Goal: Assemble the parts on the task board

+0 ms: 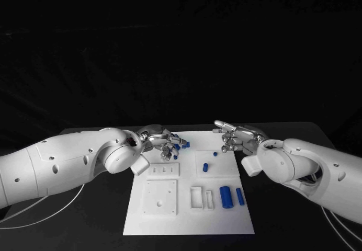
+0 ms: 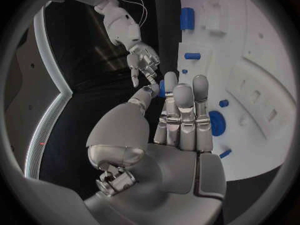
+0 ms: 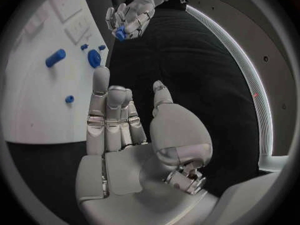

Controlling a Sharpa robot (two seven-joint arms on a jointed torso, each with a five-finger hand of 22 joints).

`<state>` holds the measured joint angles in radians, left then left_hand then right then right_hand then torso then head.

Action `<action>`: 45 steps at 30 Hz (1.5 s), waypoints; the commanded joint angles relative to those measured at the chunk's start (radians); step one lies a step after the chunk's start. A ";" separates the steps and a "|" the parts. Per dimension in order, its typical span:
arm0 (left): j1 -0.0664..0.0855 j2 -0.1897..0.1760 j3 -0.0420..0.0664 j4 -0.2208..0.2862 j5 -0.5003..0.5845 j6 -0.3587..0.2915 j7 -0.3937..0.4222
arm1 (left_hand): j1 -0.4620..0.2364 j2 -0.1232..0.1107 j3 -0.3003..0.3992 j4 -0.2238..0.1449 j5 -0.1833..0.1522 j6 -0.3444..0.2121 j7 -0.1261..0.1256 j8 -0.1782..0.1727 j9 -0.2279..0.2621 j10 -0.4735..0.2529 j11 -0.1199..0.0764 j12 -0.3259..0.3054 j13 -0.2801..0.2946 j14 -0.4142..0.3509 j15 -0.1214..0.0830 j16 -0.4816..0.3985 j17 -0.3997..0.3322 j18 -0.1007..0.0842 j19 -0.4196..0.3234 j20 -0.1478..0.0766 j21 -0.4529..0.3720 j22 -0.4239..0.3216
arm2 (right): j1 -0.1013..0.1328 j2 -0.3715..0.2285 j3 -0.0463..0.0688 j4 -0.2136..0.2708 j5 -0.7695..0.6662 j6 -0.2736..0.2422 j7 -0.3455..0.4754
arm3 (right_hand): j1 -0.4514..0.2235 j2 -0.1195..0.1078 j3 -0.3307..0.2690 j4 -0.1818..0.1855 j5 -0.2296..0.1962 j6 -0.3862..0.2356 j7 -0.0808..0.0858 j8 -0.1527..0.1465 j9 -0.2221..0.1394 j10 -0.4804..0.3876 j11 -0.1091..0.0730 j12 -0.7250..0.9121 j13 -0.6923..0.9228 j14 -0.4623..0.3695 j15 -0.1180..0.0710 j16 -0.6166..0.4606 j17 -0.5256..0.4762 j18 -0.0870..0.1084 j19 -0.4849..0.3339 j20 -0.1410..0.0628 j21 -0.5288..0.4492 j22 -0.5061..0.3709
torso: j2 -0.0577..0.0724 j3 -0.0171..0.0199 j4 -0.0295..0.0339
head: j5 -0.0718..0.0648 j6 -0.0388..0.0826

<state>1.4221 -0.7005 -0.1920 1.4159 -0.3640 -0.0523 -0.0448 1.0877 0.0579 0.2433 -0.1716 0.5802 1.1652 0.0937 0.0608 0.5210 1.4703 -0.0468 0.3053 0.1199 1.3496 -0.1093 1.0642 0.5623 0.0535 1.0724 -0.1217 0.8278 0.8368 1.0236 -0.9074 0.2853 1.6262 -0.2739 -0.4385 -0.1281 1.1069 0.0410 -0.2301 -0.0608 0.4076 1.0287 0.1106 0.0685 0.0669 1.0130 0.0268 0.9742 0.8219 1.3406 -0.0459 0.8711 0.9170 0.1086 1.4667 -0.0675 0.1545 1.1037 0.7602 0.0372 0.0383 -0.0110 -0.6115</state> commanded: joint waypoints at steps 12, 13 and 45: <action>0.034 -0.043 -0.007 0.038 -0.197 -0.051 -0.266 | -0.021 -0.030 0.098 -0.107 0.045 0.123 -0.090 0.006 0.033 0.046 -0.019 0.068 0.014 0.034 -0.011 0.018 0.016 -0.017 0.008 -0.017 -0.003 -0.005 | 0.102 0.083 0.011 -0.271 -0.241 0.124 0.189 | 0.036 0.036 -0.021 -0.028 0.072 0.029 -0.006 -0.005 -0.001 0.085 -0.008 -0.267 -0.268 -0.032 0.006 -0.176 -0.158 -0.021 -0.021 0.011 -0.090 -0.236 | -0.040 0.0041 0.0046 | 0.035 -0.044; 0.034 -0.047 -0.009 0.044 -0.209 -0.061 -0.281 | -0.022 -0.033 0.098 -0.107 0.049 0.125 -0.091 0.006 0.035 0.046 -0.020 0.076 0.016 0.037 -0.013 0.021 0.019 -0.017 0.009 -0.018 -0.003 -0.005 | 0.107 0.094 0.011 -0.294 -0.255 0.128 0.203 | 0.041 0.041 -0.019 -0.030 0.074 0.034 -0.006 -0.006 -0.001 0.085 -0.003 -0.308 -0.300 -0.042 0.012 -0.216 -0.180 -0.024 -0.047 0.017 -0.090 -0.275 | -0.042 0.0043 0.0055 | 0.036 -0.047; -0.024 0.012 -0.052 0.043 -0.521 -0.250 -0.434 | -0.035 -0.053 0.102 -0.078 0.046 0.182 -0.119 0.006 0.177 0.046 -0.034 0.237 0.070 0.070 -0.027 0.137 0.112 -0.027 0.079 -0.030 -0.074 0.074 | 0.167 0.257 0.004 -0.540 -0.441 0.108 0.384 | 0.086 0.030 0.071 -0.031 0.118 0.001 0.038 -0.007 -0.005 0.050 0.124 -0.915 -0.764 -0.263 0.198 -0.810 -0.856 -0.010 -0.532 0.226 -0.080 -1.038 | -0.051 0.0090 0.0134 | 0.059 -0.082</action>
<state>1.4000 -0.6913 -0.2444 1.4594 -0.8545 -0.2980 -0.4621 1.0409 0.0038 0.3229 -0.2314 0.6262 1.1883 0.0856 0.0629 0.6666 1.4827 -0.0593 0.5391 0.1888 1.4110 -0.1243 1.1959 0.6726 0.0375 1.1442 -0.1538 0.7569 0.9094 1.1905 -0.6521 0.2894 1.0833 -0.6478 -0.3441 0.2353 1.1848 0.0736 -0.1584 -0.0963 0.5304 1.0354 0.1468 0.0657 0.0633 1.0703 0.1483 0.0610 0.0593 1.0839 0.1537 0.0675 0.0622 0.0846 0.9430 0.1592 0.0690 0.0667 0.7086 0.0465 0.0517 0.0495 -0.6933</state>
